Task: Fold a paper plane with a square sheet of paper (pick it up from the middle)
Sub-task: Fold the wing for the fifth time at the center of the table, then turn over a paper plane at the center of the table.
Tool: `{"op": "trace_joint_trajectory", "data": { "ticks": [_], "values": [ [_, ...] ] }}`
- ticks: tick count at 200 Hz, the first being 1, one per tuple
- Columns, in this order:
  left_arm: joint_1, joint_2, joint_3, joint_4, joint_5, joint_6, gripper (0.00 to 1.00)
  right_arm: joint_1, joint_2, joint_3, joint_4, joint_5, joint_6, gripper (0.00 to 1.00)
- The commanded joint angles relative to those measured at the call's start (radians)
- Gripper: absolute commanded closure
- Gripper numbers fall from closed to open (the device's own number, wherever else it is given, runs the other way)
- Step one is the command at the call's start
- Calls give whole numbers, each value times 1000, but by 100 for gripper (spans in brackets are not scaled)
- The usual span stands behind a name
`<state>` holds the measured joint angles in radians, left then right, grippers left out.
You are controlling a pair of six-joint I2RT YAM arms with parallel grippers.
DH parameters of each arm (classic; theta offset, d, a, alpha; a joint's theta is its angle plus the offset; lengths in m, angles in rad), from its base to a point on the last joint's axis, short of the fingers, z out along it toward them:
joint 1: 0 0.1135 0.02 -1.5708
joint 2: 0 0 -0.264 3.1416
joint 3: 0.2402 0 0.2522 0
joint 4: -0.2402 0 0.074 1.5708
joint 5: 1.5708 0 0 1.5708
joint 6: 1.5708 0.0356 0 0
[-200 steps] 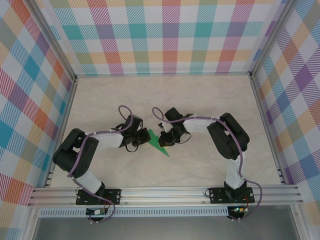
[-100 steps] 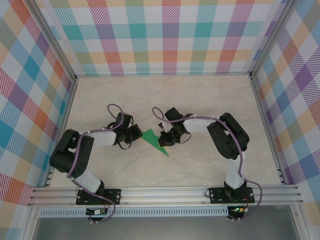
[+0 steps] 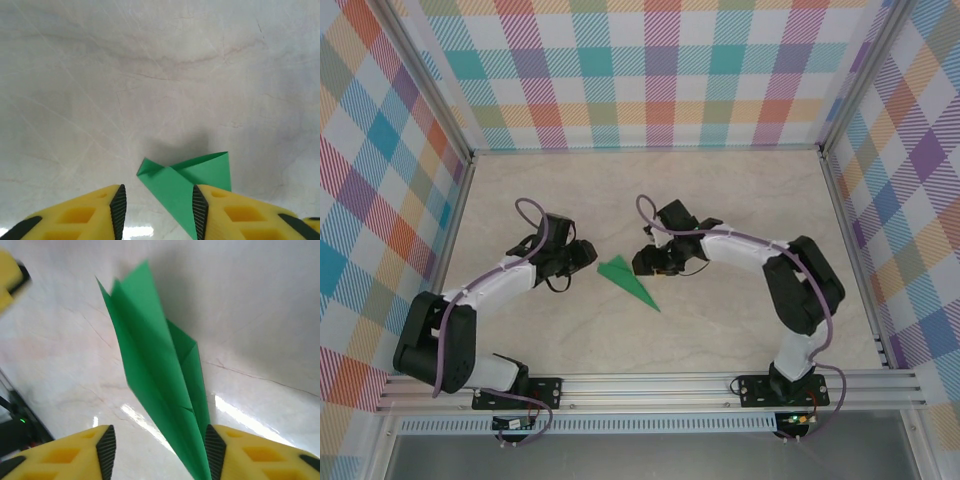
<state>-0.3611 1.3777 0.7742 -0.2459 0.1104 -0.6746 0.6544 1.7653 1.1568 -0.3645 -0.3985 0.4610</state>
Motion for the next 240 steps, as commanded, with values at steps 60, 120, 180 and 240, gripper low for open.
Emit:
{"op": "trace_joint_trajectory", "data": {
  "ticks": [60, 120, 180, 240],
  "values": [
    [-194, 95, 221, -404, -177, -167, 25, -97, -251, -225, 62, 314, 102, 14],
    [-373, 349, 449, -465, -242, -273, 11, -116, -270, -278, 62, 366, 140, 5],
    [-398, 397, 466, -487, -236, -339, 25, -119, -264, -278, 35, 386, 139, 5],
    [-415, 319, 371, -439, -188, -402, 45, -120, -241, -267, 39, 338, 141, 8]
  ]
}}
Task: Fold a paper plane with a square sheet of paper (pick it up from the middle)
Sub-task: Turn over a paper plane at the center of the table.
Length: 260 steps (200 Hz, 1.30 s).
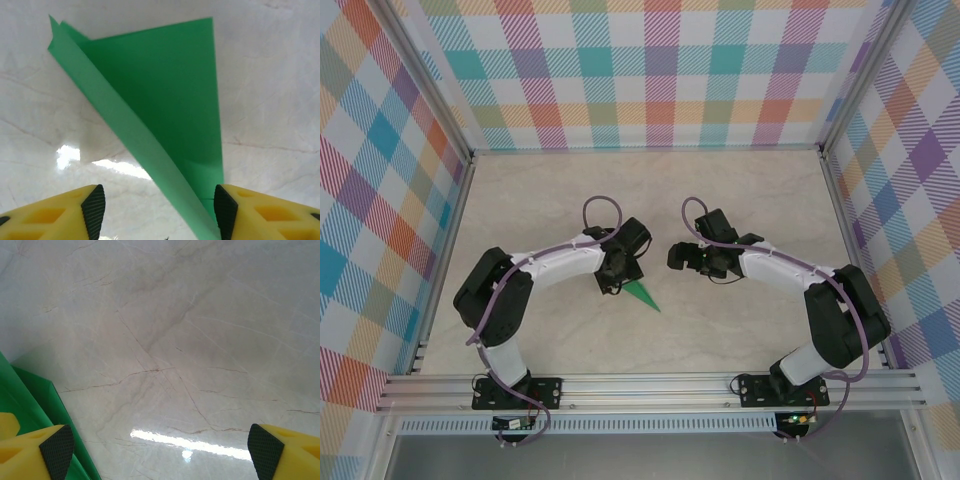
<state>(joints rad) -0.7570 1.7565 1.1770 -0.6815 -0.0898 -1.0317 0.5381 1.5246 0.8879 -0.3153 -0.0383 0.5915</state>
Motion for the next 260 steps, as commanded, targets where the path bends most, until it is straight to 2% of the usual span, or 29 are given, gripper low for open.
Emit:
{"op": "trace_joint_trajectory", "data": {
  "ticks": [1, 44, 73, 121, 156, 189, 214, 260],
  "values": [
    [-19, -61, -33, -3, 13, -47, 46, -4, 0, 2, -11, -23, 10, 8],
    [-19, -59, -45, 3, -4, -56, 66, -4, 12, 13, -19, -23, 11, 9],
    [-19, -39, -45, 15, 3, -57, 72, -4, 16, 16, -21, -23, 12, 9],
    [-18, -19, -43, 23, 5, -60, 76, -4, 20, 16, -25, -21, 11, 9],
    [-16, -30, -26, 14, -15, -37, 93, -4, 9, 23, -37, -18, 13, 9],
    [-14, -108, 26, 11, -37, 59, 97, -4, -40, 34, -64, 7, 21, 9],
    [-8, -169, 44, 75, 12, 177, 97, -9, -97, 40, -81, 25, 39, 9],
    [64, -207, -54, 327, 250, 307, 98, -22, -176, 66, -107, 14, 74, 10]
  ]
}}
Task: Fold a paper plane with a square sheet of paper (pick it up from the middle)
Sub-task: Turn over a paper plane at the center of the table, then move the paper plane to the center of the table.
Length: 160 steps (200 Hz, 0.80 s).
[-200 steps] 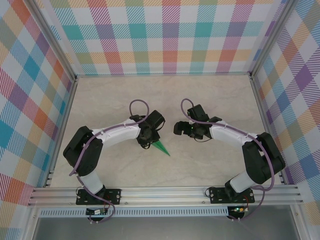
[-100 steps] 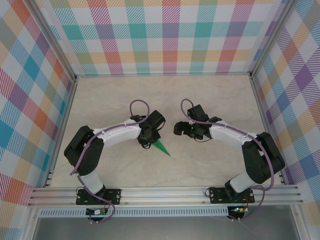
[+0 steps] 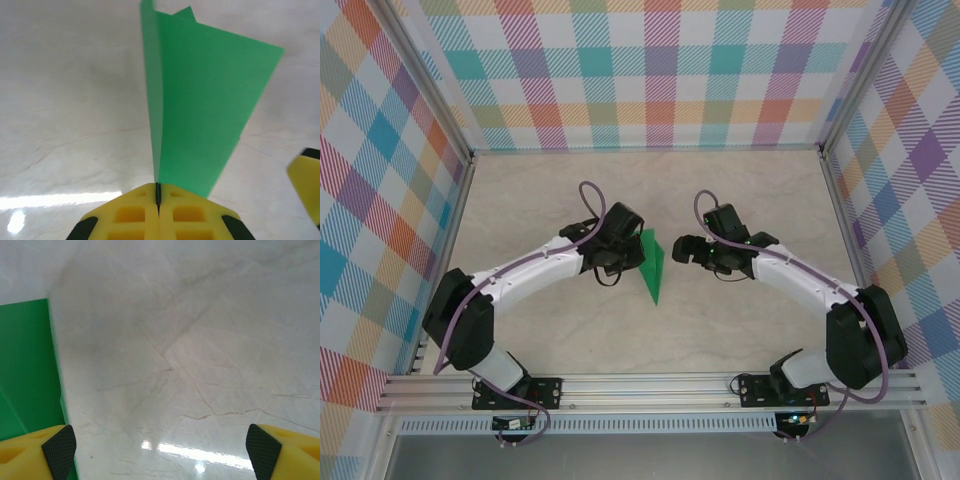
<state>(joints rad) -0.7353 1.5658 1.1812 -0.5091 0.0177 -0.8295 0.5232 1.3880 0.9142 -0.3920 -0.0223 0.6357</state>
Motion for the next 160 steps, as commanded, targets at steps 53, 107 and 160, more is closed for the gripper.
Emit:
{"op": "trace_joint_trajectory", "data": {
  "ticks": [53, 107, 160],
  "values": [
    [96, 42, -241, 504, 341, 69, 99, -5, 15, 46, 55, -217, -5, 35],
    [128, 62, -382, 639, 346, 52, 100, 53, 140, 64, 105, -286, -16, 54],
    [137, 45, -477, 654, 266, 28, 100, 135, 242, 137, 25, -208, -46, 61]
  ]
}}
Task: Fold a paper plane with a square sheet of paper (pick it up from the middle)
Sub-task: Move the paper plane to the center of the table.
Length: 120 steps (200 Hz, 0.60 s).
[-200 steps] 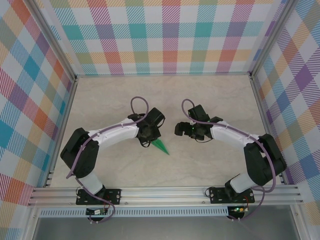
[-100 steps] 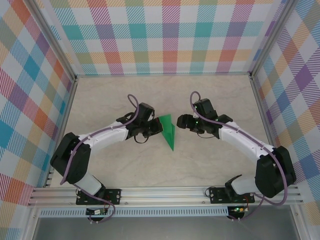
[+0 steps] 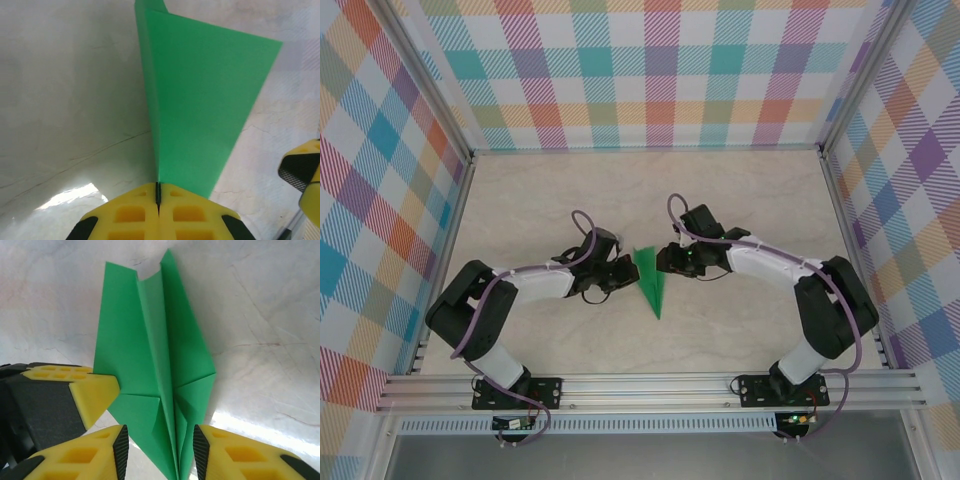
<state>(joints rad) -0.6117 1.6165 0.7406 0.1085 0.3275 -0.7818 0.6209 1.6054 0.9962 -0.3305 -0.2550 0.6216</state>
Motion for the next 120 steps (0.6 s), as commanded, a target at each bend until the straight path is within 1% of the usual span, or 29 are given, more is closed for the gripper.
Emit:
{"op": "trace_joint_trajectory", "data": {
  "ticks": [1, 34, 69, 120],
  "values": [
    [13, -6, -38, 37, -45, -19, 100, 39, 26, 55, -36, 24, -32, 62],
    [13, -9, -57, 37, -77, -31, 100, 80, 79, 100, -66, 48, -39, 64],
    [13, -4, -57, 36, -77, -32, 100, 116, 98, 127, -76, 58, -58, 64],
    [13, -3, -55, 27, -80, -28, 100, 128, 142, 154, -101, 84, -65, 63]
  ]
}}
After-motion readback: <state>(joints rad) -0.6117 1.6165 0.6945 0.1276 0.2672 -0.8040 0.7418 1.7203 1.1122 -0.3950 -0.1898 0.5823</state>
